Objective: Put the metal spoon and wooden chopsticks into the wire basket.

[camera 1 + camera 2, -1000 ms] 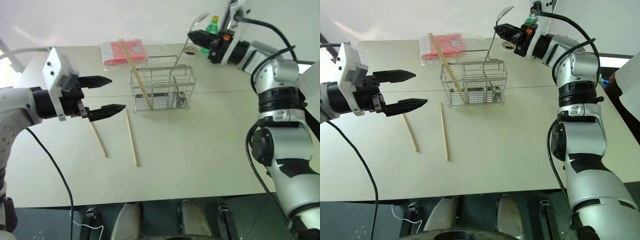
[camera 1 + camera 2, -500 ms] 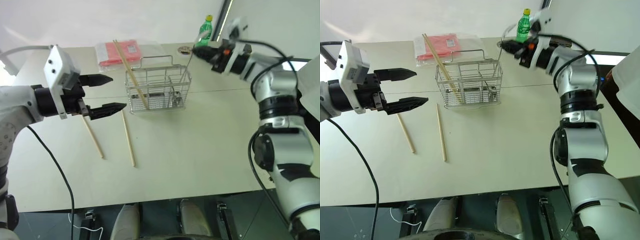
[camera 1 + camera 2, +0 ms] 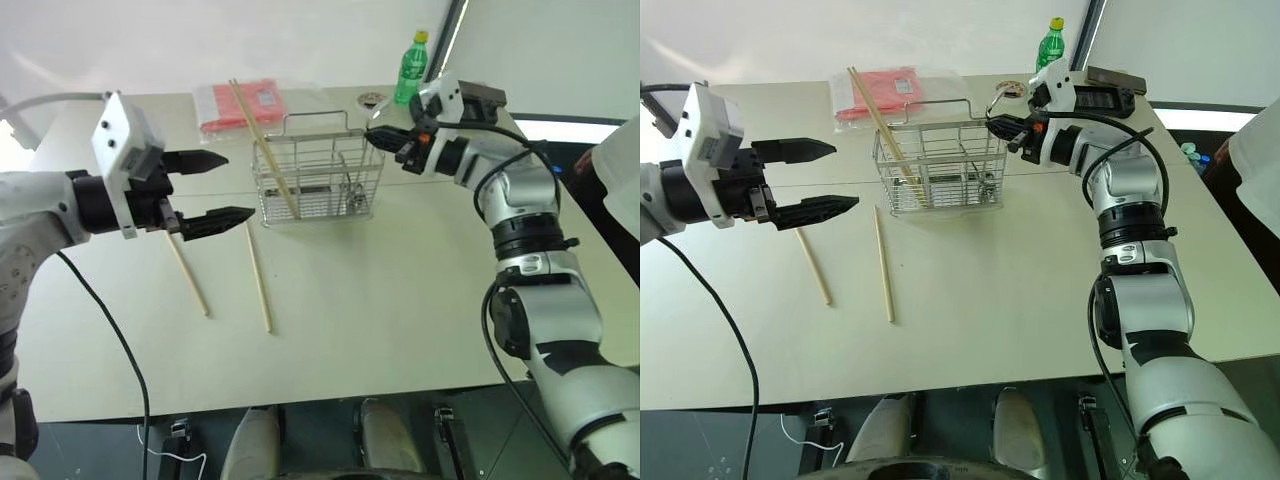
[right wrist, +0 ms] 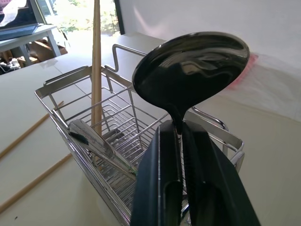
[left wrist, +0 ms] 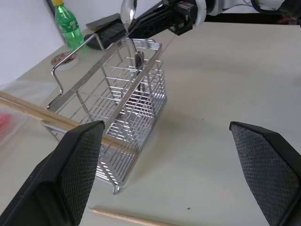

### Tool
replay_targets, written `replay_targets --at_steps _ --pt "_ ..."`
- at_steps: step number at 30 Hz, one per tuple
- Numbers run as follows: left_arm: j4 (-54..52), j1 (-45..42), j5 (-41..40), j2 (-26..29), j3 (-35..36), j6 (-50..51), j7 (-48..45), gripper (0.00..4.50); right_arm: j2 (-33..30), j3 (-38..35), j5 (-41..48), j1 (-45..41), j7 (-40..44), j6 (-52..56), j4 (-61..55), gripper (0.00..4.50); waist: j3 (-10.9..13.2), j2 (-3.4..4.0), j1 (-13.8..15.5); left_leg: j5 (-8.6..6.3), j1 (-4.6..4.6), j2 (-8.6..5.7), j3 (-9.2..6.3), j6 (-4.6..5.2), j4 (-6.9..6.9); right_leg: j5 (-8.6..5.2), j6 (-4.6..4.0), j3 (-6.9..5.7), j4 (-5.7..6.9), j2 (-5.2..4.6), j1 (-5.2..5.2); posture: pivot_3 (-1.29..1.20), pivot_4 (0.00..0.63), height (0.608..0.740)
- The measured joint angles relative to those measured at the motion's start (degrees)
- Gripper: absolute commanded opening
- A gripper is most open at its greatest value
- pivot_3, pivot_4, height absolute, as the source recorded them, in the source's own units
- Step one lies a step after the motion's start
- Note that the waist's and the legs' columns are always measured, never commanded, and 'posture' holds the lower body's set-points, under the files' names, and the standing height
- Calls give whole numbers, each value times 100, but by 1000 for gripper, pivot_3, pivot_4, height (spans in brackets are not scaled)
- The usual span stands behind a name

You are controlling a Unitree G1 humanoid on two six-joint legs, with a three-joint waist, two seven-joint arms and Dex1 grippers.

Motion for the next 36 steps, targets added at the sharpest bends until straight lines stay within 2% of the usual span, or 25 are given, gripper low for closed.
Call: replay_targets --at_steps 4,9,18,23,26,31,36 --pt "0 0 0 0 0 0 36 4500 -9 17 -63 -1 -1 -61 6 3522 0 0 -5 0 0 0 0 0 0 0 0 0 0 0 0 0 150 721" --pt "-5 48 6 2 42 -1 64 4500 -245 -60 100 -9 169 271 -402 3522 2 2 2 0 -2 0 -1 0 0 0 0 0 0 0 -2 0 150 721" --pt "375 653 360 11 644 -18 387 4500 -1755 -449 1513 -2 1402 1808 -3181 3522 0 -1 -1 -2 2 1 -2 1 -2 -4 2 -1 -5 0 2 0 150 721" --pt "473 847 447 -186 1080 125 1028 4500 -2257 -524 2066 1056 1794 2263 -4548 3522 -12 -22 16 -2 0 3 -1 1 -1 -4 0 0 -21 -2 8 0 150 721" --pt "544 848 620 -334 1147 345 1637 4500 -2320 -547 2308 1712 1766 2434 -5182 3522 -12 -20 40 -2 -2 2 0 1 2 -3 2 0 -28 -2 8 0 150 721" --pt "872 286 1038 -1237 1254 1594 3579 4500 -2342 -556 2434 2964 1405 2422 -6164 3522 -17 -33 165 -2 -3 1 -3 2 14 2 13 -2 -26 -1 14 0 150 721" --pt "1367 -641 1686 -2149 1239 3139 5084 4500 -2414 -506 2433 3455 1339 2200 -6617 3522 -24 -52 200 -2 -3 -2 -6 1 21 5 18 -4 -31 -1 26 0 150 721"
